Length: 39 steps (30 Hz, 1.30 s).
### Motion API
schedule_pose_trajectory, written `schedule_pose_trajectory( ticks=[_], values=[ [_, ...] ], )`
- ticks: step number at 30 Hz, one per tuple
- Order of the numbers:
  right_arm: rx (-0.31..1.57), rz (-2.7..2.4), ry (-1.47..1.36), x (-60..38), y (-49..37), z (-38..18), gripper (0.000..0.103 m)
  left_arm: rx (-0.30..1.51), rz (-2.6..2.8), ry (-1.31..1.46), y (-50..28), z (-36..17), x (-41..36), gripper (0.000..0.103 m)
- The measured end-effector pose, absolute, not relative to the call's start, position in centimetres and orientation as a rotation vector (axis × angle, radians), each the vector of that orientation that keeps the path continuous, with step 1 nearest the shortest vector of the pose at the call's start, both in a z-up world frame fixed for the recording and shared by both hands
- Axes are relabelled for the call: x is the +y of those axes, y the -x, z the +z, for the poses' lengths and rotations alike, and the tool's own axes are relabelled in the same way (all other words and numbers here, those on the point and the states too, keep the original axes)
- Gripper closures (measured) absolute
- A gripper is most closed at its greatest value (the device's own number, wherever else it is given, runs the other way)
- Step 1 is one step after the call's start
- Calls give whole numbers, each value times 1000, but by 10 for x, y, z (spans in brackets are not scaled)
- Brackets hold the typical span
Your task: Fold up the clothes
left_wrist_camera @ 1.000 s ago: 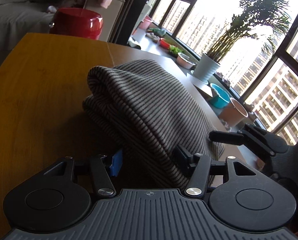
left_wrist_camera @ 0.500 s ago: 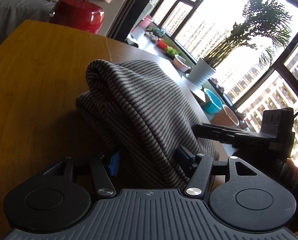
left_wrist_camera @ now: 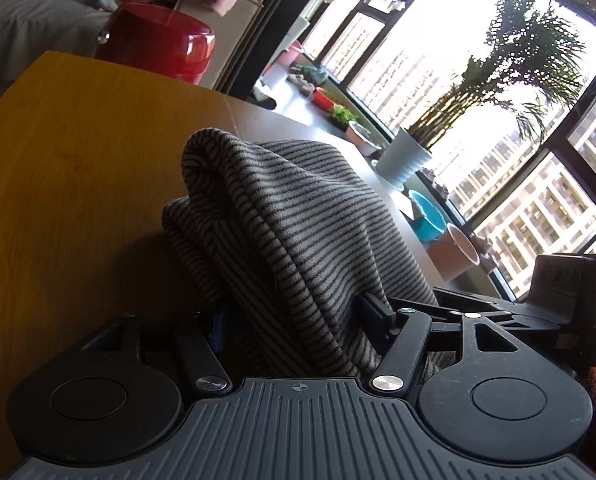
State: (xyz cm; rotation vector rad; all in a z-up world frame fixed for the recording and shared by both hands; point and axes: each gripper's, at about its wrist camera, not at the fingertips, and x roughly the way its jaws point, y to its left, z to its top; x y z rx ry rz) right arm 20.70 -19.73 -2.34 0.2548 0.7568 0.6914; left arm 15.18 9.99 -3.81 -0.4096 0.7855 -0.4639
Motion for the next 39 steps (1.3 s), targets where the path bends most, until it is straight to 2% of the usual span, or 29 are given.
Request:
schedule_pose_trajectory(
  ticks=[13, 18, 23, 30, 31, 32, 33, 39],
  values=[
    [663, 691, -191, -89, -299, -28, 23, 670, -226, 471, -214, -39, 186, 38],
    [666, 692, -201, -82, -316, -30, 21, 665, -211, 486, -233, -40, 201, 37],
    [680, 698, -191, -85, -323, -31, 14, 668, -213, 513, -241, -43, 203, 35],
    [701, 695, -243, -101, -318, -22, 15, 666, -219, 536, -240, -46, 205, 35],
    [713, 701, -255, -104, -319, -20, 21, 665, -220, 540, -239, -47, 205, 35],
    [724, 707, -267, -107, -319, -18, 34, 666, -222, 551, -239, -48, 205, 35],
    [734, 714, -274, -107, -319, -17, 39, 667, -223, 567, -238, -49, 206, 36],
    [649, 718, -215, -104, -313, -2, 45, 661, -226, 562, -237, -47, 204, 39]
  ],
)
